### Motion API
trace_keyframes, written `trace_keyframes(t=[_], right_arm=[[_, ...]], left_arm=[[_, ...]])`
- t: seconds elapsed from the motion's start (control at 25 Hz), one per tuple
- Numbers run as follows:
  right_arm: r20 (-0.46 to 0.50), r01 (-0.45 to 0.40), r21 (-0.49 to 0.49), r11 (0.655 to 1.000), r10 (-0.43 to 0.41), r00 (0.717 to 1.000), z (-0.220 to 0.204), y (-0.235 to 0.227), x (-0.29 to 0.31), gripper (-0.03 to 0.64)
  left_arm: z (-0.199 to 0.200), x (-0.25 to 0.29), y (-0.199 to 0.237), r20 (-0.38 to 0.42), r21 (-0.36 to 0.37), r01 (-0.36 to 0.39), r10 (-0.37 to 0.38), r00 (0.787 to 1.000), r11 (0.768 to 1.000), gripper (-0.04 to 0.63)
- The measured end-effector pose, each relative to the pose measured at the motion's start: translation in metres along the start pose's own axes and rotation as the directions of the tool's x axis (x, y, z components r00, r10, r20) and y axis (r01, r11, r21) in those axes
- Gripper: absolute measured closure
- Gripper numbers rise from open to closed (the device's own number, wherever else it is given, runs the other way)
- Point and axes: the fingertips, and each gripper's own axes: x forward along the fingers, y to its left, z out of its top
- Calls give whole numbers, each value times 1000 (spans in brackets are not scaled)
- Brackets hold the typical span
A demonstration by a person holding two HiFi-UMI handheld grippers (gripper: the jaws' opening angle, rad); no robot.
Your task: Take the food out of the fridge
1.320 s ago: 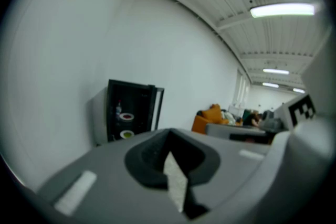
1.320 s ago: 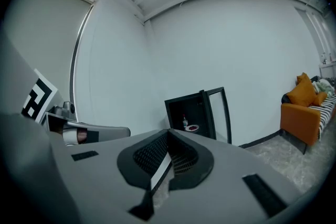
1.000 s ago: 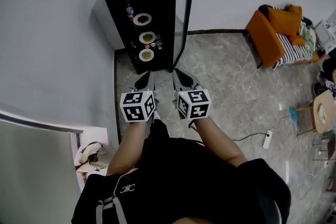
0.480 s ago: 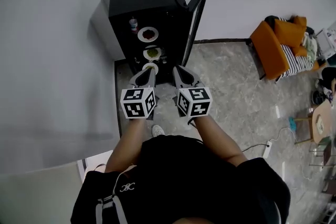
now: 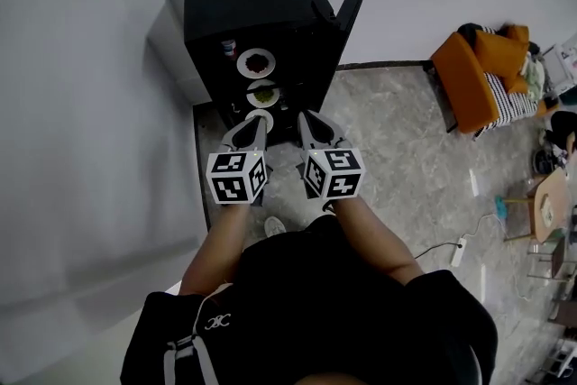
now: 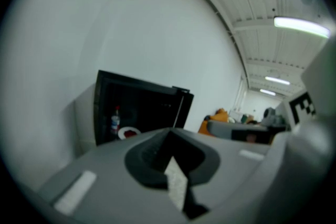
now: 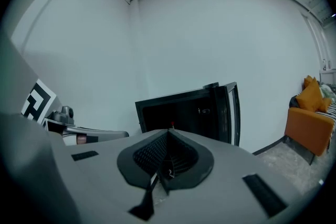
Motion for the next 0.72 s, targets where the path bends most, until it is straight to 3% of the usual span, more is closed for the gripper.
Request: trace_keyframes(t=[0.48,0.72], right_arm=[[-73,-88,-38,995,86,994,-16,-4,34,618],[-117,-173,-64,983,165,979,-29,-18,50,618]], left_arm=[[-29,10,19,-18,-112,-74,72,997,991,597],[-60,20,27,-36,-288,-142,138,990,947,595]])
